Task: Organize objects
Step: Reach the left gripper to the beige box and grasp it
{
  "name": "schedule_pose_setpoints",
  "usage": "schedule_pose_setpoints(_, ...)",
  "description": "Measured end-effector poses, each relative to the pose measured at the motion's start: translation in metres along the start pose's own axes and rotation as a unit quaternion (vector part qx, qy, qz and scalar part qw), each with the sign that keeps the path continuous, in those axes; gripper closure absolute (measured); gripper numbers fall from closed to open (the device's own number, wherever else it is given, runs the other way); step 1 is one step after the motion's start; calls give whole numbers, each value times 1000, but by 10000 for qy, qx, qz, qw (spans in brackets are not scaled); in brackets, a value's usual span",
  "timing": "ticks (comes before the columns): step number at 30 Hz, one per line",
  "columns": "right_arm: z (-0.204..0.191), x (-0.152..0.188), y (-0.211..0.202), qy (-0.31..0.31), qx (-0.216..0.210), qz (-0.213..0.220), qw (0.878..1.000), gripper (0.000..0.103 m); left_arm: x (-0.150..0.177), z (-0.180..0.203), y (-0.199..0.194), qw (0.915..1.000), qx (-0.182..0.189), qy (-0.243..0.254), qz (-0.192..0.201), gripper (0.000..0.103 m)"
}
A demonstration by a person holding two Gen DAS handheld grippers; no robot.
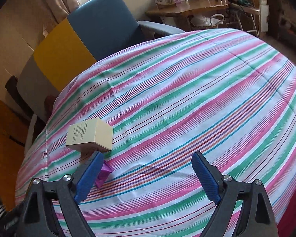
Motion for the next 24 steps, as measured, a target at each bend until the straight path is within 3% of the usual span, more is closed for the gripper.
schedule_pose_setpoints(2, -1, 1, 2, 55, -125, -71, 9999, 11, -10, -2, 17, 9995, 65, -268, -169, 31)
schedule_pose_setpoints(5, -4, 3, 3, 111, -295, -147, 9994, 11, -23, -3, 41, 9956, 268, -811, -391, 31)
schedule_pose_setpoints(13, -1, 4, -1, 343, -621, -234, 9972, 7, -74, -13, 73, 9944, -33, -1040, -179, 30)
schedule_pose_setpoints(19, -3, 5, 0, 357, -780, -315, 9958, 7, -98, -8, 86, 9971, -262, -673, -229, 25)
schedule_pose_setpoints(24, -2, 6, 2, 384, -840, -359, 9951, 6, -95, 6, 106, 9947, -888, -106, -514, 19)
Point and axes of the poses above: each gripper's, at about its wrist camera, not at the fingertips, and y roughly the way its jaws point, z to its right, x to its underside, the point moved 7 cm from there along y, roughly the way its jaws point
